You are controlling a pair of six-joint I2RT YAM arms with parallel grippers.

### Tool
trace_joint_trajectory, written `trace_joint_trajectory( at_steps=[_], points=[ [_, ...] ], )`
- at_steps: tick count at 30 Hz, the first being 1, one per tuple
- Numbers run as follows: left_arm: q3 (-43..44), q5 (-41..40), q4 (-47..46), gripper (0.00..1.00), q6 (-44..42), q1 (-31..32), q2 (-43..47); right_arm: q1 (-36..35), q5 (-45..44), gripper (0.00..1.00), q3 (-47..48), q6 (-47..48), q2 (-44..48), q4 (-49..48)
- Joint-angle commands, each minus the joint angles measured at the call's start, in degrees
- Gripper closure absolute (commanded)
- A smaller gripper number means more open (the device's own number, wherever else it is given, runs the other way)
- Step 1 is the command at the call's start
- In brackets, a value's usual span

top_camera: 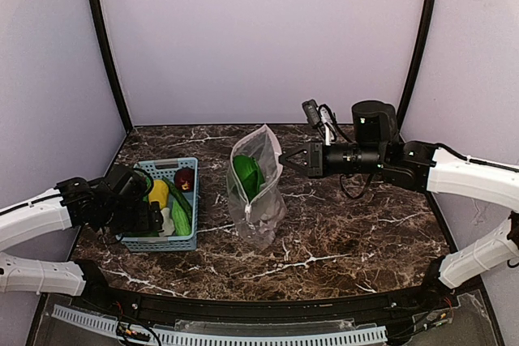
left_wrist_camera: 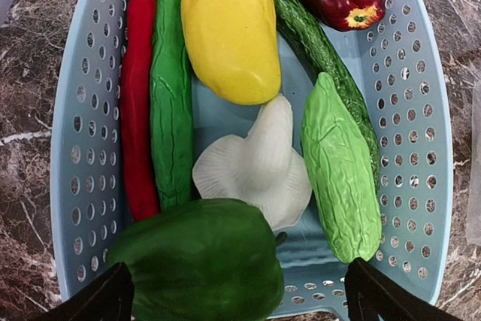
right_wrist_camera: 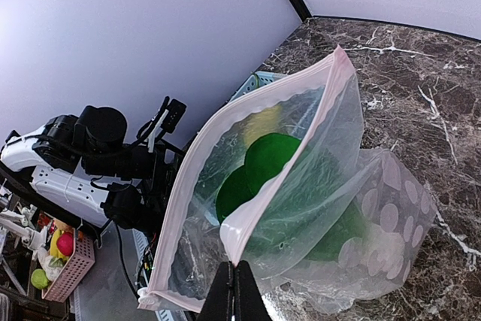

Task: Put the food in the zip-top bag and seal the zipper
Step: Pick up the fake vegetable from the bin.

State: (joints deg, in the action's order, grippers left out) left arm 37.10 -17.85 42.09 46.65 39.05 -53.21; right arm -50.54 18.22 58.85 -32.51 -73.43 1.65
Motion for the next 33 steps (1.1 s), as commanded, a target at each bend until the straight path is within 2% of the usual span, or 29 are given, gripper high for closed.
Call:
trace_joint_trajectory(
  at_steps=[1,10,33],
  points=[
    [-0.9,-2.3,2.2,0.01,0.6,-0.8,0.7,0.4,0.3,1.0,-0.1,-0.5,-0.4,-1.4],
    [-0.8,-3.4,3.4,0.01,0.1,-1.8,-2.4,0.4,0.4,1.0,-0.3,-0.7,-0.1,-1.4],
    [-2.0,-2.0,-0.6,0.03,-0.6,-2.0,-8.0,0.4,0.6,1.0,-0.7,-1.0,0.2,-3.0]
  ],
)
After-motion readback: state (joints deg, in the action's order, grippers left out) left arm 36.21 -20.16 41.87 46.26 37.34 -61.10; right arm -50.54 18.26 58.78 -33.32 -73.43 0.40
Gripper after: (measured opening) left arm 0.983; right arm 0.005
